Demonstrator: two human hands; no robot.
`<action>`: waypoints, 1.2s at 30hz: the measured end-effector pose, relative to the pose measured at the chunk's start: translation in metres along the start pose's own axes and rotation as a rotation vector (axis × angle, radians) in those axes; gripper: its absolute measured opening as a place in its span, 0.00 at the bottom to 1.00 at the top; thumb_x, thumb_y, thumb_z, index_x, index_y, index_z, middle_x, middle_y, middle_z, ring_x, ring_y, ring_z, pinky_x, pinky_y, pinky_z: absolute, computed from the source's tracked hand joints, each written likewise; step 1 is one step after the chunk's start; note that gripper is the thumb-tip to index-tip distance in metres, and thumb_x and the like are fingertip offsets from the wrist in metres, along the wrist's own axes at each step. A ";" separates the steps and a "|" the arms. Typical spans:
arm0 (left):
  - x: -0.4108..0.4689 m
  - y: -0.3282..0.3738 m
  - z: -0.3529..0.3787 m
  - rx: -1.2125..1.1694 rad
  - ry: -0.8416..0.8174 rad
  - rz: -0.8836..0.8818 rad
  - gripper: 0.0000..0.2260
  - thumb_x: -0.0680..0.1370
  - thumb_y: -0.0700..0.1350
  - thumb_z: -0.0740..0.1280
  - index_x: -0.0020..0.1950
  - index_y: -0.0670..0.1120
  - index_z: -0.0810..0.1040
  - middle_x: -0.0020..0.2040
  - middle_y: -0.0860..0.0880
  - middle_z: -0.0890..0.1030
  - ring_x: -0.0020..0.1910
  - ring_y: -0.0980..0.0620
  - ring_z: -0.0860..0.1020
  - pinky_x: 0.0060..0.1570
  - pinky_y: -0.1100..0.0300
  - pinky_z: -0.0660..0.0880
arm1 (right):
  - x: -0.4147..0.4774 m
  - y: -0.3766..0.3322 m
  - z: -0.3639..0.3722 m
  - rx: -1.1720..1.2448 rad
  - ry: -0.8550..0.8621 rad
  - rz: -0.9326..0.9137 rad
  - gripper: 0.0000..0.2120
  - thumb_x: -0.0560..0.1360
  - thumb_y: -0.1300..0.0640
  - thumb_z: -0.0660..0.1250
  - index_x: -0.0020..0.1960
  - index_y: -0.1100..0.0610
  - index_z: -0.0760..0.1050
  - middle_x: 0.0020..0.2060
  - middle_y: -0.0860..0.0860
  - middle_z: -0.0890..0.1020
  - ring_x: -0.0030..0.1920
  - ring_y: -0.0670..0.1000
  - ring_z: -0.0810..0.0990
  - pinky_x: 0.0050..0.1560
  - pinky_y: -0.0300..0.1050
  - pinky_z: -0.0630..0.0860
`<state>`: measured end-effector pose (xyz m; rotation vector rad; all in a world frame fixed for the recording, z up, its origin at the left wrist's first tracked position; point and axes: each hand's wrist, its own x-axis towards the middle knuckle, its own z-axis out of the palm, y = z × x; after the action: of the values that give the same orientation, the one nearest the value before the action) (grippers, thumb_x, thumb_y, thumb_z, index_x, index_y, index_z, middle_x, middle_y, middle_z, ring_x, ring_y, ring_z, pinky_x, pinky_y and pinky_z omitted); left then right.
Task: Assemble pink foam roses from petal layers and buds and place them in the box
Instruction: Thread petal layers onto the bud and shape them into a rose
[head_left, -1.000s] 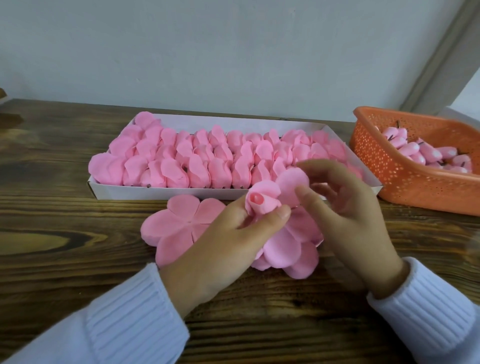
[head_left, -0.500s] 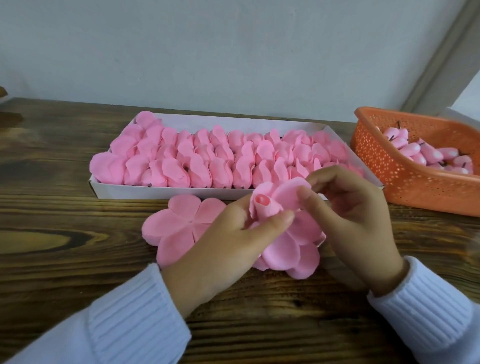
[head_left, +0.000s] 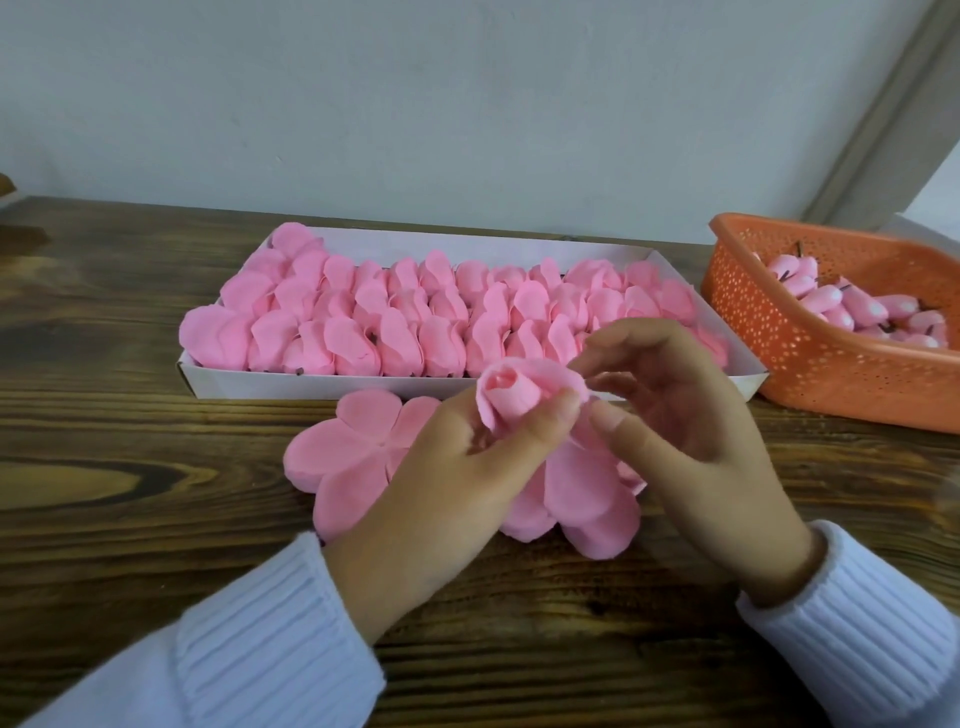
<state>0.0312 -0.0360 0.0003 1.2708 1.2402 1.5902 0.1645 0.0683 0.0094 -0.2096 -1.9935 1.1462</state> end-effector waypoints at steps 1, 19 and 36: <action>0.000 0.000 0.000 -0.027 0.018 -0.015 0.13 0.73 0.58 0.68 0.53 0.53 0.81 0.51 0.49 0.84 0.53 0.54 0.82 0.58 0.54 0.77 | 0.000 0.000 0.001 0.014 -0.026 0.026 0.17 0.72 0.56 0.69 0.59 0.54 0.71 0.50 0.48 0.79 0.54 0.50 0.78 0.57 0.45 0.73; 0.000 0.013 0.000 -0.127 -0.223 0.052 0.20 0.70 0.46 0.69 0.61 0.47 0.75 0.55 0.45 0.82 0.56 0.51 0.80 0.55 0.59 0.78 | -0.002 -0.012 0.010 0.497 -0.322 0.373 0.28 0.71 0.62 0.70 0.68 0.61 0.63 0.49 0.54 0.84 0.52 0.50 0.82 0.53 0.42 0.77; -0.001 0.008 0.001 0.098 0.011 0.100 0.14 0.75 0.55 0.63 0.60 0.57 0.76 0.55 0.68 0.80 0.57 0.70 0.75 0.51 0.79 0.68 | 0.005 -0.004 0.000 0.491 0.097 0.609 0.20 0.69 0.59 0.69 0.61 0.60 0.74 0.52 0.61 0.81 0.50 0.58 0.79 0.54 0.54 0.75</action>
<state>0.0327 -0.0390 0.0076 1.4072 1.2934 1.6255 0.1622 0.0681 0.0156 -0.6274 -1.5339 1.9259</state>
